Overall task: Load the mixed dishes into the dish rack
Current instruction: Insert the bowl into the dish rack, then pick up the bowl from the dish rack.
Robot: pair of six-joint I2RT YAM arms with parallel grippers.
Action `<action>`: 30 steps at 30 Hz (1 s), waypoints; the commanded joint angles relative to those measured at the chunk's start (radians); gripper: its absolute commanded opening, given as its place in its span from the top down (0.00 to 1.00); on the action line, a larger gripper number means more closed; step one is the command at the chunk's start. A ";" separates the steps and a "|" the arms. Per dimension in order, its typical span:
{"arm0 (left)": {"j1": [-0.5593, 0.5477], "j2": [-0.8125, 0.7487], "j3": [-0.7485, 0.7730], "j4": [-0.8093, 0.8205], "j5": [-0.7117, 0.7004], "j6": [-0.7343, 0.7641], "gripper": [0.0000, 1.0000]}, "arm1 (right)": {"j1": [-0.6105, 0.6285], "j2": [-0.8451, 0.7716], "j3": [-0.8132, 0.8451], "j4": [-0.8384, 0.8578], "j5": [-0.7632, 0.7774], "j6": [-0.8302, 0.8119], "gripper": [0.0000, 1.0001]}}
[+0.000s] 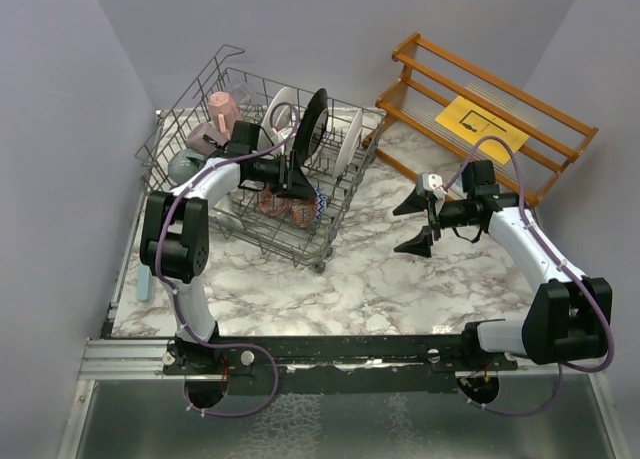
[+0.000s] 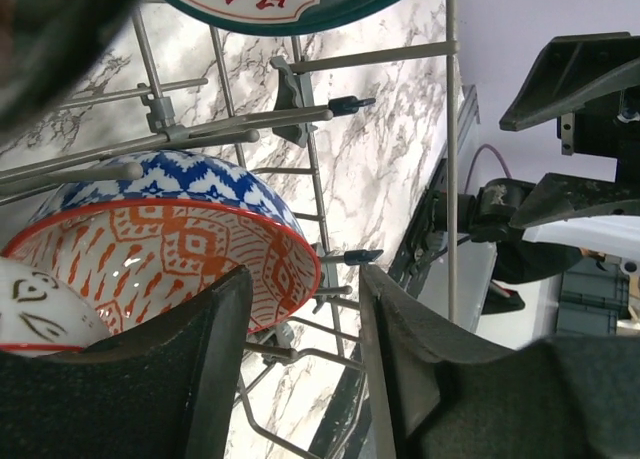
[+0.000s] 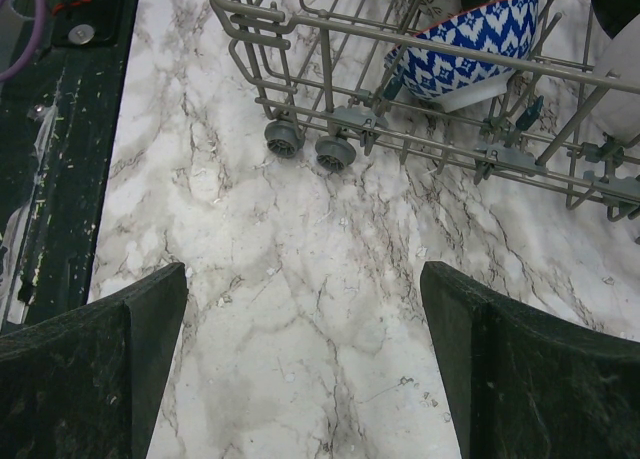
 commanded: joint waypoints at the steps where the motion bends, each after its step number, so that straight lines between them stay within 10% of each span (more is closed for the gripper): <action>1: -0.008 -0.098 0.021 -0.001 -0.081 -0.003 0.43 | -0.008 -0.019 -0.009 -0.008 -0.016 -0.013 0.00; 3: -0.008 -0.139 -0.003 0.028 -0.111 -0.030 0.41 | -0.008 -0.020 -0.008 -0.009 -0.015 -0.014 0.00; 6: -0.009 -0.230 -0.069 0.097 -0.173 -0.094 0.02 | -0.008 -0.019 -0.009 -0.008 -0.016 -0.014 0.00; 21: -0.021 -0.808 -0.623 0.807 -0.491 -0.350 0.01 | -0.008 0.039 0.050 -0.067 -0.002 -0.020 0.00; 30: -0.157 -0.771 -0.486 0.446 -0.697 -0.239 0.17 | -0.010 0.090 0.134 -0.198 0.030 -0.098 0.00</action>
